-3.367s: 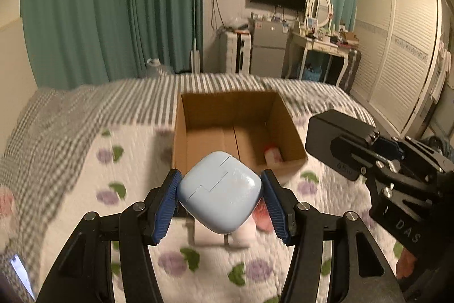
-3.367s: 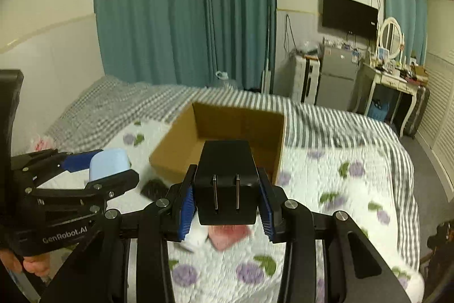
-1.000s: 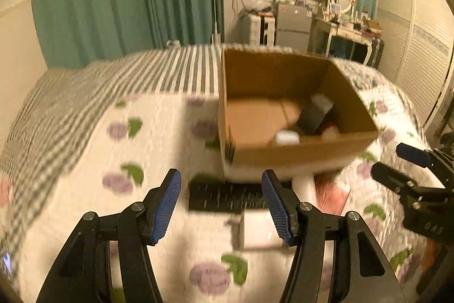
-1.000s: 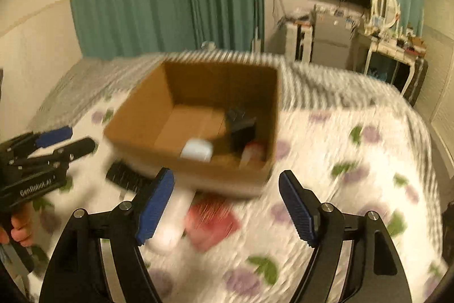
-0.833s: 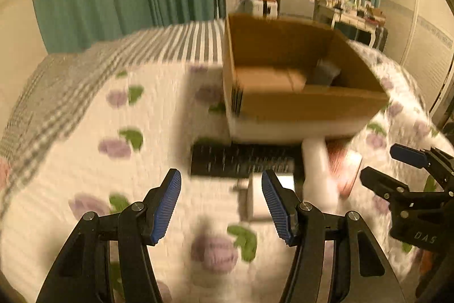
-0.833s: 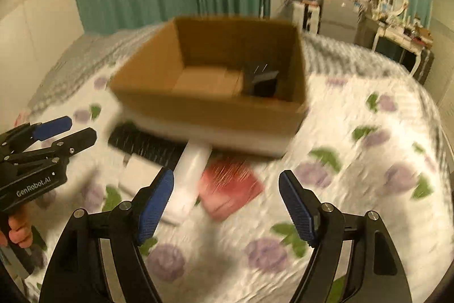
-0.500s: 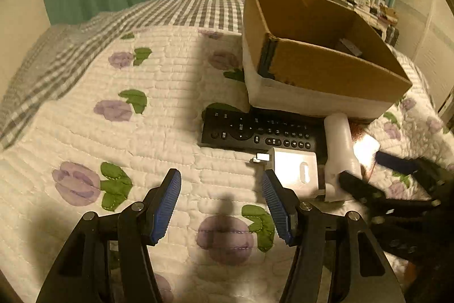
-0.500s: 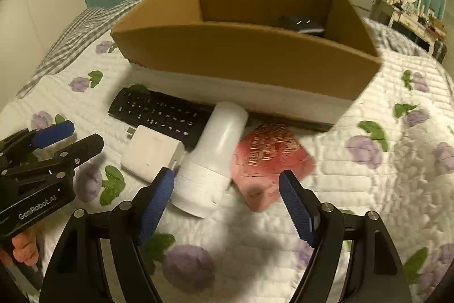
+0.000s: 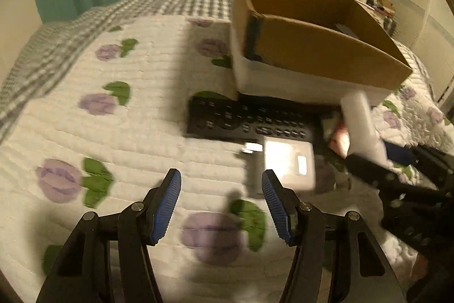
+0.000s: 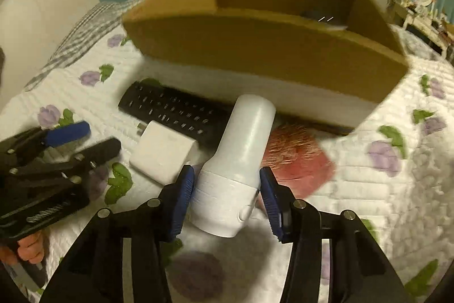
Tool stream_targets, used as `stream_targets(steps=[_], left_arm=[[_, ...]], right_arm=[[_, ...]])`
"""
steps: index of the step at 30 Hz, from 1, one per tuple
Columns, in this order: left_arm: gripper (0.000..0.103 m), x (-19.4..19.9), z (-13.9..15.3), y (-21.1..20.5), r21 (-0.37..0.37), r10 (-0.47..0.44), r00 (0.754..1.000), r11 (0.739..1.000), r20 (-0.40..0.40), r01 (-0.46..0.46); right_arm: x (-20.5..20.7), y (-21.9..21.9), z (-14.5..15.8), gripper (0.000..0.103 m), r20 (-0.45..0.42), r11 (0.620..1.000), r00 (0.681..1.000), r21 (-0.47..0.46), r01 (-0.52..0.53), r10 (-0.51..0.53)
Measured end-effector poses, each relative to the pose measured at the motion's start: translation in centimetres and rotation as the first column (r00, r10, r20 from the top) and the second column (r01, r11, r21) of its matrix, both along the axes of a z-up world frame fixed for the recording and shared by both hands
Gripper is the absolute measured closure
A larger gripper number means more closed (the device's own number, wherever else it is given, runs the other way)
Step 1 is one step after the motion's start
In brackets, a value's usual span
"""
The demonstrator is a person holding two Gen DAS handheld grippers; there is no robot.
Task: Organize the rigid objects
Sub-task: 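Grasp the white cylindrical device with the right gripper while the left grasps the white square adapter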
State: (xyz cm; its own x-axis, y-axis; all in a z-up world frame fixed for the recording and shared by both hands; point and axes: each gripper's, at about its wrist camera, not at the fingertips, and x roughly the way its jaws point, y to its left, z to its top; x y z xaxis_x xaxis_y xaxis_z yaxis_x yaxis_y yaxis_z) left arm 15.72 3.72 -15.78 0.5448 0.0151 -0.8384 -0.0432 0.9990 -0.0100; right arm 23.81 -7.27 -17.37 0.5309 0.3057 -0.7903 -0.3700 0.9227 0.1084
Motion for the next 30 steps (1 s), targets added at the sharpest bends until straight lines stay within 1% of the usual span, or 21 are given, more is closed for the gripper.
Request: stream_targets(steps=[2,3,7,11,14,16,18,22,24,30], left_arm=[[0.041,0.0,-0.2,-0.8,-0.034,-0.02,1.0,0.999,-0.017,0.019],[0.041,0.1,-0.2,-1.3,-0.038,-0.03,0.999,0.999,-0.021,0.03],[0.041,0.3,-0.3,-3.2,-0.008,-0.072,0.997,0.997,-0.018,0.072],[0.041,0.9,-1.2,-4.4,-0.008,-0.086,0.995,0.996,-0.045,0.085],[0.041,1.2,-1.8,-5.3,0.025,-0.118,0.991,0.993,-0.058,0.119],[0.041,1.7,-2.2,-5.7,0.029,-0.125,0.99,0.991,-0.067,0.127],[0.041,1.9,-2.4,-5.8,0.029,-0.123,0.991,0.992,-0.06,0.125],[0.049,2.0,-2.5,-5.5,0.039,-0.119,0.991,0.992,-0.055,0.122],[0.049,1.6,-2.3,-5.5,0.028,-0.128,0.991,0.991,-0.048,0.129],[0.051,-0.2,-1.2,-5.8,0.038,-0.133,0.991,0.99,-0.023,0.134]], right_arm=[[-0.4,-0.9,0.8,0.056,0.018,1.0,1.0,-0.014,0.002,-0.002],[-0.5,-1.4,1.0,0.056,0.02,1.0,1.0,-0.022,0.008,-0.008],[-0.6,-2.8,1.1,0.056,-0.006,0.999,0.999,0.0,0.032,-0.032],[-0.4,-3.5,0.8,0.056,-0.028,0.999,0.999,0.015,0.038,-0.038],[-0.1,-3.9,0.5,0.056,-0.047,0.999,0.998,0.03,0.038,-0.036],[0.2,-4.1,0.1,0.056,-0.065,0.998,0.997,0.037,0.046,-0.043],[0.4,-4.4,-0.1,0.056,-0.079,0.998,0.996,0.044,0.05,-0.047],[0.5,-4.1,-0.3,0.056,-0.082,0.998,0.996,0.044,0.045,-0.041],[0.6,-3.9,-0.4,0.056,-0.083,0.998,0.996,0.041,0.046,-0.043],[0.2,-3.9,0.1,0.056,-0.056,0.998,0.997,0.03,0.051,-0.05]])
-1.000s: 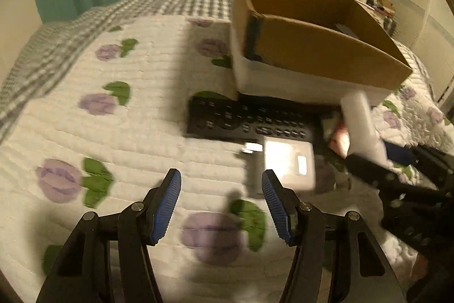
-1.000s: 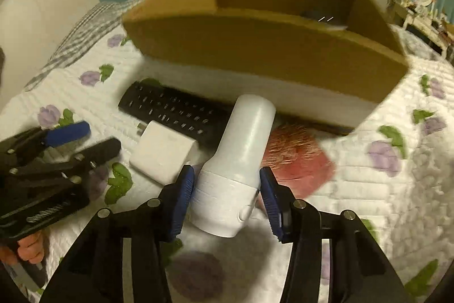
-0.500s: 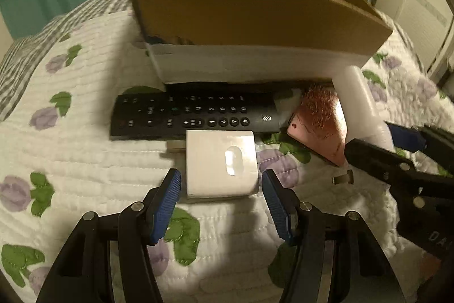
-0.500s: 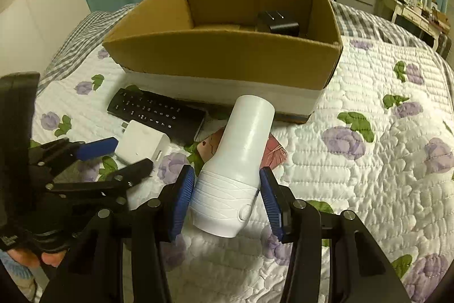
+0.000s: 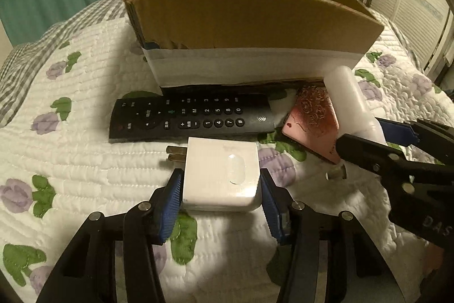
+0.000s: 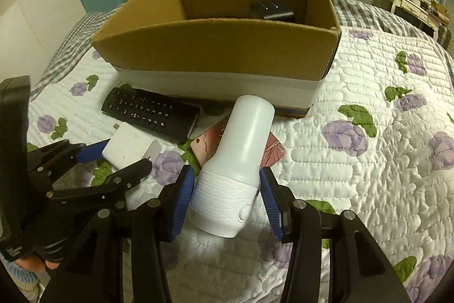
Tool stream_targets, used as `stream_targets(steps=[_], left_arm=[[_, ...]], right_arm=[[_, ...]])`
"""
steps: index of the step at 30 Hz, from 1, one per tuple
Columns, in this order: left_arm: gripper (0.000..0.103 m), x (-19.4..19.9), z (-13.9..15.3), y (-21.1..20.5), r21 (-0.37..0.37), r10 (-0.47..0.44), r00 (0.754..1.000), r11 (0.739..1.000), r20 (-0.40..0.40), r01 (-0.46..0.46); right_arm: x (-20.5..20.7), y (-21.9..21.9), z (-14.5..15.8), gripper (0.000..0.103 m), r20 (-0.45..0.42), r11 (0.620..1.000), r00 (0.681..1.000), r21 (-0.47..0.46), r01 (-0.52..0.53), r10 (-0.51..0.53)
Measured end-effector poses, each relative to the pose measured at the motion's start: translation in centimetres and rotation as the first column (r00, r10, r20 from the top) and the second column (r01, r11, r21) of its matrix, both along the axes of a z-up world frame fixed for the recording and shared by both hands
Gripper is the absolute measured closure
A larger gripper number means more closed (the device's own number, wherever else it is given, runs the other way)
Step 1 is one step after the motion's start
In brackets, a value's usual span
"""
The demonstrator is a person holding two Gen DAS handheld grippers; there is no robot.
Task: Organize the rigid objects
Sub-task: 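Grasp the white cylindrical device with the right gripper while the left grasps the white square adapter, then carry both held items into the cardboard box and open both grippers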
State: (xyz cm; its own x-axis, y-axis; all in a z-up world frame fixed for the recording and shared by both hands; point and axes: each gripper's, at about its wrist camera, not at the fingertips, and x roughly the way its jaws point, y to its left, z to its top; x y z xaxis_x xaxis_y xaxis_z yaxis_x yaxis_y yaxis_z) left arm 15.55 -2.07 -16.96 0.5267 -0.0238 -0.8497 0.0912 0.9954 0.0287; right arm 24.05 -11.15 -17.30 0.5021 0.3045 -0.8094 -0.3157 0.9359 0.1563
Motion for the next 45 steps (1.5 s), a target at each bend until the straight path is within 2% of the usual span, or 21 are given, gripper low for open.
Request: stream_targets(steps=[5,10,16,23,28,34,39,45], left_arm=[[0.053,-2.0,1.7,0.1,0.017,0.007,0.998,1.0,0.068,-0.009],[0.053,-3.6,3.4,-0.3,-0.004,0.005,0.994,1.0,0.106,-0.005],[0.053,-5.4,7.3,-1.0,-0.024,0.013,0.982,1.0,0.19,-0.009],[0.053,-4.5,12.0,-0.8,-0.035,0.023,0.964,0.999,0.263,-0.014],[0.053,-2.7,15.4,-0.6,-0.017,0.025,0.947,1.0,0.321,-0.02],[0.053,1.4,17.9,-0.6,0.003,0.02,0.932,1.0,0.362,-0.022],[0.053,5.3,17.8,-0.9,0.017,0.007,0.934,1.0,0.357,-0.014],[0.053,10.0,15.7,-1.2,0.035,-0.001,0.945,0.999,0.327,-0.011]], right_arm=[[-1.3,0.0,1.2,0.056,0.044,1.0,0.999,-0.02,0.001,0.0],[-3.2,-0.4,3.1,0.056,0.088,1.0,0.996,-0.019,0.009,-0.007],[-5.4,-1.3,6.2,0.056,0.147,1.0,0.989,-0.007,0.021,-0.02],[-6.2,-1.6,10.7,0.056,0.227,1.0,0.974,0.008,-0.004,0.003],[-5.2,-1.3,13.8,0.057,0.29,0.999,0.957,0.012,-0.036,0.031],[-2.0,-1.6,17.1,0.059,0.356,0.999,0.934,0.01,-0.041,0.034],[1.8,-1.3,17.4,0.059,0.369,0.999,0.929,-0.002,-0.042,0.04],[6.7,-1.4,16.6,0.059,0.361,0.999,0.932,0.01,-0.047,0.04]])
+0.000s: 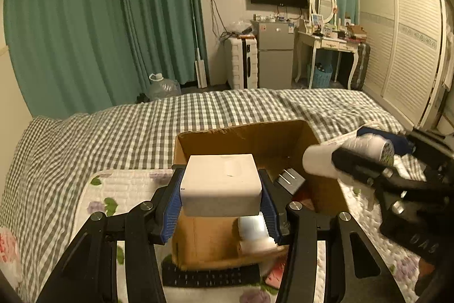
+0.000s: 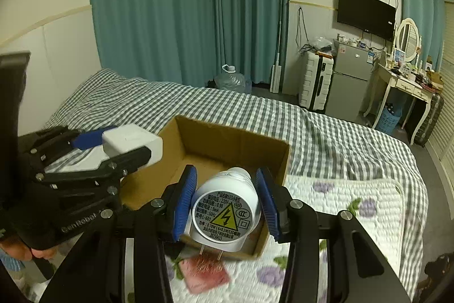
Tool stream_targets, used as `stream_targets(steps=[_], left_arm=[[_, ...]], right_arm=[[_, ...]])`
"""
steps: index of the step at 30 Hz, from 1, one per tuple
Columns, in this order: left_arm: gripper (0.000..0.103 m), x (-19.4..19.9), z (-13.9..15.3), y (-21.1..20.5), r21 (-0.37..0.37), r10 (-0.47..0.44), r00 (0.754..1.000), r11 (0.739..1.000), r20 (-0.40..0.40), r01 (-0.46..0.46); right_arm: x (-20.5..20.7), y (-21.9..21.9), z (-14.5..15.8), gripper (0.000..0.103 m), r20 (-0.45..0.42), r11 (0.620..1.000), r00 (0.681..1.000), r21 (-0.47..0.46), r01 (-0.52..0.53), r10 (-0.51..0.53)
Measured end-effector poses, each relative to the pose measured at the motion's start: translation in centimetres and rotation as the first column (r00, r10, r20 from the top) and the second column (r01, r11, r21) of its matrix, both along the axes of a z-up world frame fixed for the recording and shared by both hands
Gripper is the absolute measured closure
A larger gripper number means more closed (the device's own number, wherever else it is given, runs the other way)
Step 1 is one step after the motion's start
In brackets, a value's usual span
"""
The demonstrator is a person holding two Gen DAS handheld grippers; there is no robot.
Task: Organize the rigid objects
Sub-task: 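Carry both held items into the cardboard box and open both grippers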
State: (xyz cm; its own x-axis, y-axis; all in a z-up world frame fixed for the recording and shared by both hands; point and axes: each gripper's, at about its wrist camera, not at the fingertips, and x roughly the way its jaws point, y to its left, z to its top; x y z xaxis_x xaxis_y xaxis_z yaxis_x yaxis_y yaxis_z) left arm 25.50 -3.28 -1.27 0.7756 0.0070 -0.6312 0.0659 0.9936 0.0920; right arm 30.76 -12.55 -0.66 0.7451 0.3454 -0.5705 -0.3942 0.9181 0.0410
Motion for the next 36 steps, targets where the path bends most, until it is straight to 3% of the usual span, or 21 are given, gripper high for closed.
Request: stream_targets(steps=[9,16,20,25,36], left_arm=[[0.052,5.0,-4.4,-0.6,0.027,-0.021,0.997,0.999,-0.073,0.023],[0.051,7.0,-7.3,0.2,-0.02,0.0,0.984,1.0,-0.178,-0.004],[0.05,7.0,-8.0,0.5,-0.009,0.01,0.977,1.0,-0.214,-0.012],[0.046,6.0,-6.0,0.7,0.0,0.007,0.99,1.0,-0.14,-0.007],[0.046,5.1,-4.9,3.4,-0.044,0.021,0.994,0.999,-0.104,-0.025]], right_arm=[[5.4,-0.6,-2.0,0.059,-0.023,1.0,1.0,0.014,0.006,-0.006],[6.5,-0.9,-4.2,0.059,-0.072,1.0,0.997,0.018,0.006,-0.005],[6.4,-0.6,-4.3,0.059,-0.068,1.0,0.998,0.011,0.006,-0.005],[6.5,-0.1,-4.0,0.059,-0.063,1.0,0.998,0.011,0.009,-0.008],[9.5,3.2,-5.5,0.059,-0.091,0.997,0.995,0.072,-0.029,0.035]])
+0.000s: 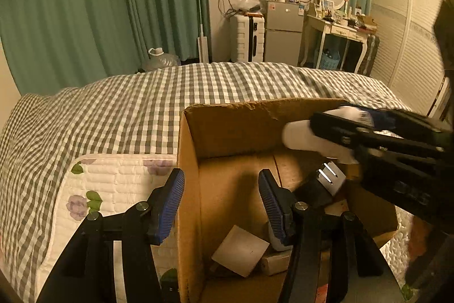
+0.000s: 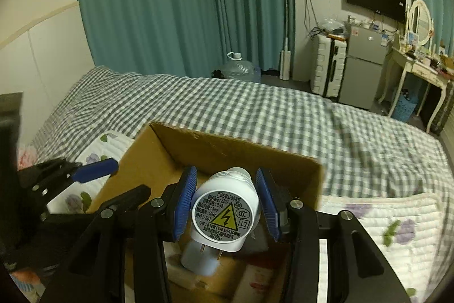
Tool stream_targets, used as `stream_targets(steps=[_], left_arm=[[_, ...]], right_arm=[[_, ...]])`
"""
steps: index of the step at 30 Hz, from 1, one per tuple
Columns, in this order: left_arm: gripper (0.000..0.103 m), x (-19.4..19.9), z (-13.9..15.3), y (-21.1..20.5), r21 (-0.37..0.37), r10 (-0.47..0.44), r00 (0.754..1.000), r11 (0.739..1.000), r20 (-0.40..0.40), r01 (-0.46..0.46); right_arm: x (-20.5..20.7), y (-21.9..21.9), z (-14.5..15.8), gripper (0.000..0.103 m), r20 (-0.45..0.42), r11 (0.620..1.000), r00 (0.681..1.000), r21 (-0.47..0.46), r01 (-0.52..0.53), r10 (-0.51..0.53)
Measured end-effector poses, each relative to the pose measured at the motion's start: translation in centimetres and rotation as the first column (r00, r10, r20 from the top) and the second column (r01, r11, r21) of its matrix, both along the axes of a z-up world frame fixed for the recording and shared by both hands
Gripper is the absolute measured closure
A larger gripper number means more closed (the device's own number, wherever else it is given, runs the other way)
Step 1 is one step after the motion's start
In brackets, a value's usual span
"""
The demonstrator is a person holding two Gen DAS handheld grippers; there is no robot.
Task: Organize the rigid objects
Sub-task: 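Carry both held items into the cardboard box and open both grippers, then pinch the pink notebook with the right gripper while the left grasps the black remote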
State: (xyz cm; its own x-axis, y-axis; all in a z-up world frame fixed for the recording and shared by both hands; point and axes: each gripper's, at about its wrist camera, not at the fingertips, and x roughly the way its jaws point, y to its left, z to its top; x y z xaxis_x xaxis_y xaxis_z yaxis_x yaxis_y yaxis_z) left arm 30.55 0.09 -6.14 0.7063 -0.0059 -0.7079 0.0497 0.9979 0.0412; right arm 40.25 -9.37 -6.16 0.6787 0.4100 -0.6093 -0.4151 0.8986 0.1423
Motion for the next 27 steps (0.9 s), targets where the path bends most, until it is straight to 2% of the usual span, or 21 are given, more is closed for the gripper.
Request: stream_targets(steps=[2,3,4,10,15,22,24,27], left_arm=[[0.046,-0.1,0.1,0.1,0.001,-0.003,1.0,1.0,0.003,0.003],[0.046,-0.1,0.2,0.2,0.0,-0.001,1.0,1.0,0.007,0.001],[0.046,-0.2,0.3,0.2,-0.004,0.001,1.0,1.0,0.01,-0.001],[0.046,-2.4,2.4,0.2,-0.02,0.008,0.999,1.0,0.053,-0.006],[0.041,-6.2,3.3,0.8,-0.029,0.011,0.998,1.0,0.069,-0.009],[0.041,-11.6,1.2,2.5,-0.015,0.063,0.998,0.998,0.028,-0.063],[0.041,-12.8,-0.3,2.8,-0.008,0.077,0.997,0.997,-0.001,-0.077],[0.041,-13.7,-2.7,3.1,-0.008,0.087,0.995,0.996,-0.053,-0.087]], right_arm=[[0.3,-0.2,-0.2,0.047,0.001,0.999,1.0,0.033,0.017,-0.017],[0.2,-0.3,-0.2,0.033,0.005,0.999,1.0,0.043,0.023,-0.023],[0.0,-0.4,0.0,0.031,0.015,0.998,0.999,0.053,0.029,-0.03],[-2.9,-2.5,2.7,0.029,0.074,0.996,0.994,0.053,0.072,-0.076],[-8.4,-4.8,3.9,0.021,0.134,0.993,0.984,0.033,0.111,-0.114],[-14.5,-4.9,-0.1,0.021,0.073,0.992,0.992,-0.056,0.111,-0.107],[-15.6,-4.1,-1.9,0.021,0.036,0.994,0.996,-0.08,0.08,-0.077],[-16.7,-2.3,-4.9,0.021,0.002,0.985,0.999,-0.168,0.04,-0.04]])
